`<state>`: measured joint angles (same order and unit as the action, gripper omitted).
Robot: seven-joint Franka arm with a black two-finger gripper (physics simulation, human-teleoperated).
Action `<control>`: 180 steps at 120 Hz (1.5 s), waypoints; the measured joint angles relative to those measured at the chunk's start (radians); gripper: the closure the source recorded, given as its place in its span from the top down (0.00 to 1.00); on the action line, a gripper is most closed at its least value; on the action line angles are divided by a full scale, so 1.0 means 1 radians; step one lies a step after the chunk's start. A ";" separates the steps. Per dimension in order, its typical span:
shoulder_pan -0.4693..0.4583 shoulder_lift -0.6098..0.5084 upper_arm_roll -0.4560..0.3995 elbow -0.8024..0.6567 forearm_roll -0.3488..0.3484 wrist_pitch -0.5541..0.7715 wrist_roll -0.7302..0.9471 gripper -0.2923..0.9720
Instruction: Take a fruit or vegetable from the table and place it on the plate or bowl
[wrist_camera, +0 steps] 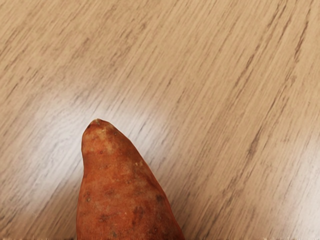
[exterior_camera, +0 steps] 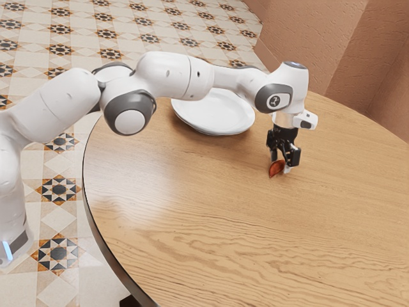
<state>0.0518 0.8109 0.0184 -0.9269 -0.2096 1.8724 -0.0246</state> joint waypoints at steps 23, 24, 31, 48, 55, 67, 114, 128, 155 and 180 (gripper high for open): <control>0.000 0.000 -0.001 -0.001 0.000 -0.013 0.006 0.50; 0.000 0.000 -0.001 -0.001 0.000 -0.014 0.006 0.49; 0.001 0.000 -0.002 -0.003 0.001 -0.017 0.009 0.42; 0.009 0.000 -0.002 -0.007 -0.005 -0.021 0.024 0.37; 0.010 -0.001 -0.002 -0.007 -0.005 -0.022 0.030 0.35; 0.011 -0.006 0.000 -0.002 -0.002 -0.023 0.041 0.36; 0.040 -0.121 0.004 0.129 0.094 -0.132 0.088 0.36; 0.071 -0.243 0.007 0.121 0.153 -0.229 0.101 0.36; 0.086 -0.487 0.104 -0.188 0.206 -0.373 0.132 0.37; 0.086 -0.514 0.183 -0.304 0.202 -0.411 0.163 0.36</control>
<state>0.1378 0.2973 0.2016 -1.2311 -0.0072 1.4618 0.1387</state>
